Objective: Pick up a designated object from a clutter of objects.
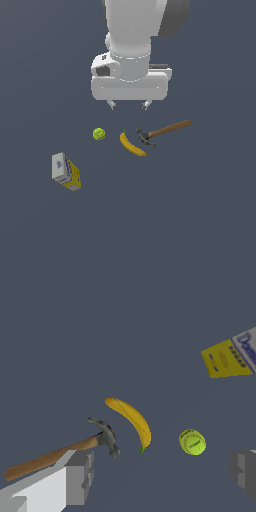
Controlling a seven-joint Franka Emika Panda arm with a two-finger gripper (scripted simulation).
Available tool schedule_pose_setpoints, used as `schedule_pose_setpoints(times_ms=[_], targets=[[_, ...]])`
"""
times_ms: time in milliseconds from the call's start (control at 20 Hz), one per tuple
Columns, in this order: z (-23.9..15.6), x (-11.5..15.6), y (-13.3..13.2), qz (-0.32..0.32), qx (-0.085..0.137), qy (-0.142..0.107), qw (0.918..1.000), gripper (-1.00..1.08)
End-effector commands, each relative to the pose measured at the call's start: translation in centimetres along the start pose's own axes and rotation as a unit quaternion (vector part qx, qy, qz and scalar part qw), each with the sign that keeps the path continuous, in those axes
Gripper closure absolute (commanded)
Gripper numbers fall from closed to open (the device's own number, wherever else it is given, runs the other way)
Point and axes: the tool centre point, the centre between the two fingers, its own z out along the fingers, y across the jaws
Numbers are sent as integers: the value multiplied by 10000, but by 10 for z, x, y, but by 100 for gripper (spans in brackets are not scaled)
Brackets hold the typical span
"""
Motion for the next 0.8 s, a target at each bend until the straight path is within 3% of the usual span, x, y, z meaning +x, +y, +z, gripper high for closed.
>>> schedule_pose_setpoints(times_ms=[0,750], targets=[[0,0,0,0,0,0,10000,-92],[12,-6,7,-5,-148,-168,9997,-92]])
